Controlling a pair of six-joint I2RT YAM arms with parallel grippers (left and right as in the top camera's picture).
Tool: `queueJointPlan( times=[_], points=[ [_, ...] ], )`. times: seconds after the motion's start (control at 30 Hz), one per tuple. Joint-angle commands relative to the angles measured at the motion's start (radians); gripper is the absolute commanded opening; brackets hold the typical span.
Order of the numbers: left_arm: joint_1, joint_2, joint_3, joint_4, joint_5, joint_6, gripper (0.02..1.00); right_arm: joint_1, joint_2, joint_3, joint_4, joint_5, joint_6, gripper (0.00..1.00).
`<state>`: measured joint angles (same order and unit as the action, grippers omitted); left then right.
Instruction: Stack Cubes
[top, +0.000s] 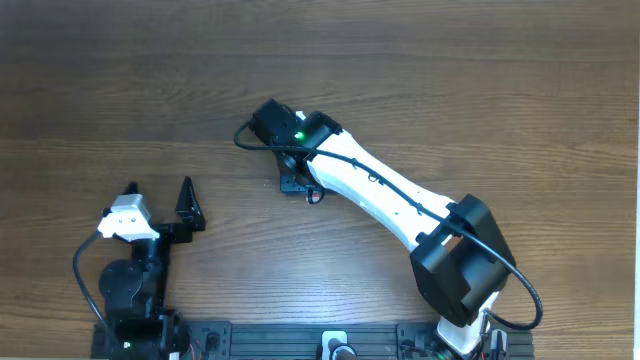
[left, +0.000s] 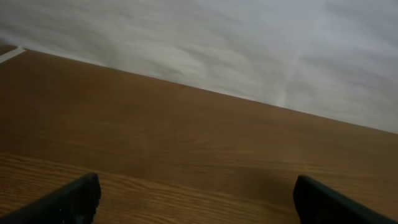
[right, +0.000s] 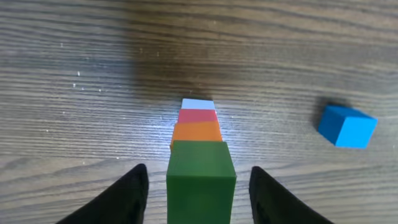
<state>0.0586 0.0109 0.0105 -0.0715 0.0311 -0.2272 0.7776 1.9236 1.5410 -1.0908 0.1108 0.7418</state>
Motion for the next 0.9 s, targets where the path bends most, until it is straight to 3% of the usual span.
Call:
queueJointPlan(
  times=[0.03,0.27,0.6,0.9],
  points=[
    [0.005,-0.005,-0.005,-0.003,0.013,0.014,0.998,-0.013,0.012,0.014,0.003,0.008,0.001,0.608],
    [0.005,-0.005,-0.005,-0.003,0.013,0.014,1.000,-0.087,-0.094,0.075,-0.019,0.014,-0.105,0.993],
    [0.005,-0.005,-0.005,-0.003,0.013,0.014,1.000,-0.246,-0.233,0.067,-0.184,0.036,-0.139,0.991],
    [0.005,-0.005,-0.005,-0.003,0.013,0.014,1.000,-0.312,-0.233,-0.290,0.068,-0.100,-0.224,0.991]
  ],
)
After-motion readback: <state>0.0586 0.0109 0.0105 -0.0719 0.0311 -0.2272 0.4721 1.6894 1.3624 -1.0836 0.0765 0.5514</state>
